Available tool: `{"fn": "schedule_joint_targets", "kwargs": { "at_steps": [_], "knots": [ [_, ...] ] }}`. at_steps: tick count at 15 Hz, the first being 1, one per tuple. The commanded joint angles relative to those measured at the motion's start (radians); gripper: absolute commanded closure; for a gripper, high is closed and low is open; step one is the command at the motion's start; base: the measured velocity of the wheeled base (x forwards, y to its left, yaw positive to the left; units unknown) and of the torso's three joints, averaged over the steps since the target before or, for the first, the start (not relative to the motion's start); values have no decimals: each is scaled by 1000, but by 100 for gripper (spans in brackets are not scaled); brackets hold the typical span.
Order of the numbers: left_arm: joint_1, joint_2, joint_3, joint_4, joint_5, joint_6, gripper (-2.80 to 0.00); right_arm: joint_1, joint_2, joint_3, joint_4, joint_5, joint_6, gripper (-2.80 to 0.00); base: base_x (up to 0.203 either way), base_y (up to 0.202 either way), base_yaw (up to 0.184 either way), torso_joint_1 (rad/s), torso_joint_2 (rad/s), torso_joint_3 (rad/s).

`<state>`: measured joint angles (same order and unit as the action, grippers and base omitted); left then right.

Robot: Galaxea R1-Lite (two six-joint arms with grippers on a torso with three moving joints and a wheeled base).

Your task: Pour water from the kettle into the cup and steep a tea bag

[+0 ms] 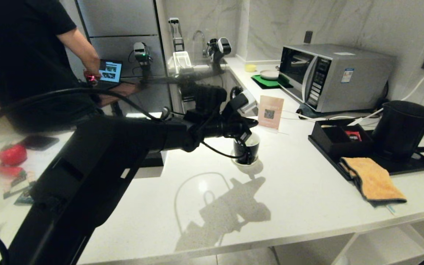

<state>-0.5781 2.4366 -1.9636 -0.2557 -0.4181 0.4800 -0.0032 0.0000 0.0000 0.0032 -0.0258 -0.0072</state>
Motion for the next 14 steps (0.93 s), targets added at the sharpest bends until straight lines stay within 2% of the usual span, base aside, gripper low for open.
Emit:
{"fn": "schedule_joint_targets", "kwargs": {
  "at_steps": [1,14],
  "knots": [
    [1,-22,-3,-2,-2,2,0,0,2,0,0,0,0,0,0,0,0,0,0,0],
    [20,-91,-5,0,-2,2,0,0,2,0,0,0,0,0,0,0,0,0,0,0]
  ]
}}
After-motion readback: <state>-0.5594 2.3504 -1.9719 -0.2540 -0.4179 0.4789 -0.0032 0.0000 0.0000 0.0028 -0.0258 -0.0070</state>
